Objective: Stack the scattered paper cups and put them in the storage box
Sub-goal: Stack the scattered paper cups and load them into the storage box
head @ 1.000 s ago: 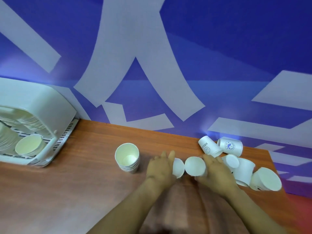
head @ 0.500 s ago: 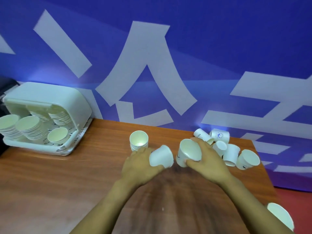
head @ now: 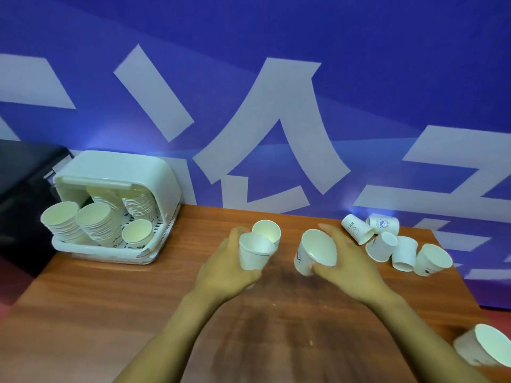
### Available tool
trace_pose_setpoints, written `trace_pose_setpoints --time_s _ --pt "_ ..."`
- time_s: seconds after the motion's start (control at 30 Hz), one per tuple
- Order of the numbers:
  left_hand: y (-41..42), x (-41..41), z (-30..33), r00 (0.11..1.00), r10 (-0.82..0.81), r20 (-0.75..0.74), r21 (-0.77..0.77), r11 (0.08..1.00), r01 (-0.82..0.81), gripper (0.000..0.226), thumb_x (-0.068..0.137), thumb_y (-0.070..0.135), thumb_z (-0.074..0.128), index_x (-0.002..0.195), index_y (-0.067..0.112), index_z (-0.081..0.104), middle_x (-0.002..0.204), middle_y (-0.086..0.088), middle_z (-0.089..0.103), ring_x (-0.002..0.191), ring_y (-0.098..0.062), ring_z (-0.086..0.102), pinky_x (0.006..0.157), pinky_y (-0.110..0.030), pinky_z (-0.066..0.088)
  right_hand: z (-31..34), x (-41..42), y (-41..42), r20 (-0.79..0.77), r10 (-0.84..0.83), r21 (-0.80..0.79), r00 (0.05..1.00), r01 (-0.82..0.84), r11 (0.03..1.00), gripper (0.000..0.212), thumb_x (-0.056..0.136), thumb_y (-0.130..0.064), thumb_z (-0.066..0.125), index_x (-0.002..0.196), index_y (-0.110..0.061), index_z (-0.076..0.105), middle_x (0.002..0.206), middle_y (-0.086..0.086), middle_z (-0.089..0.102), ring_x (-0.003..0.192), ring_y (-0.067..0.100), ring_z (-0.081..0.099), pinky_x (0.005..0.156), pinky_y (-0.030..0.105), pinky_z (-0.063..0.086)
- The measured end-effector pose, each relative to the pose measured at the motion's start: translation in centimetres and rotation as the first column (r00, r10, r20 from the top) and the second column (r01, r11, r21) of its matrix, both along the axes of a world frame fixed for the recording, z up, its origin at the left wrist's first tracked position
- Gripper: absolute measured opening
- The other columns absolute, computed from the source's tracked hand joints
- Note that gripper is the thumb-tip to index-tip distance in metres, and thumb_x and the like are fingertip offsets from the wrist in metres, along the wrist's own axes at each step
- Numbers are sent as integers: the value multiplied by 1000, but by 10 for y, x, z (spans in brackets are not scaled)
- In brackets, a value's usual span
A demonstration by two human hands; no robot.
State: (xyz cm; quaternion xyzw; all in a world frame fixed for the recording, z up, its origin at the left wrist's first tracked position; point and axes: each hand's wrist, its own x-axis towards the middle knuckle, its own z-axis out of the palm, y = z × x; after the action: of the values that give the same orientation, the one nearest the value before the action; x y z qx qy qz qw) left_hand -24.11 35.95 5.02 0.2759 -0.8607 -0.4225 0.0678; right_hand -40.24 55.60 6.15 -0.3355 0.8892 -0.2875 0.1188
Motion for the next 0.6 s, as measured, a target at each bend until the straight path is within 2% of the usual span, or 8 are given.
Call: trace_pose_setpoints --time_s 0.1,0.2,0.33,0.4,0.5,0.6 --pt "-37 22 0 999 -19 -28 2 1000 19 59 52 35 67 102 39 37 98 15 56 91 -15 57 74 -39 52 3 28 -33 9 -16 2 1000 16 1000 79 68 -40 73 138 -38 36 137 -19 45 122 6 47 96 32 46" --pt "-80 46 2 998 -13 -64 4 1000 13 64 56 26 74 107 34 35 95 16 55 88 -16 57 73 -34 50 5 57 -73 34 -23 16 999 22 1000 76 67 -43 70 135 -42 36 134 -22 46 120 5 48 94 33 47" --pt "-138 77 -5 996 -5 -84 8 1000 6 90 58 26 78 133 34 29 120 14 46 105 -11 50 86 -26 41 1 93 -128 29 -51 52 998 50 997 76 70 -41 71 137 -41 33 136 -19 44 118 10 49 94 32 47" --pt "-165 92 -12 997 12 -73 57 998 -8 89 63 28 79 136 32 29 123 11 44 108 -10 48 88 -26 38 -4 110 -153 49 -50 76 998 46 996 76 73 -41 71 138 -41 32 134 -18 45 119 11 49 93 32 47" --pt "-198 114 -22 997 40 -71 81 996 -34 85 66 32 76 138 28 31 129 1 46 116 -18 49 94 -31 41 -11 132 -183 74 -19 85 997 13 996 74 74 -40 71 137 -40 34 133 -20 45 122 6 45 96 32 45" --pt "-219 128 -25 994 75 -84 64 995 -70 84 73 29 70 145 23 27 140 -1 39 128 -18 40 98 -23 30 -15 145 -204 95 0 97 996 -10 995 74 72 -39 72 136 -41 35 132 -20 45 121 5 45 98 29 42"
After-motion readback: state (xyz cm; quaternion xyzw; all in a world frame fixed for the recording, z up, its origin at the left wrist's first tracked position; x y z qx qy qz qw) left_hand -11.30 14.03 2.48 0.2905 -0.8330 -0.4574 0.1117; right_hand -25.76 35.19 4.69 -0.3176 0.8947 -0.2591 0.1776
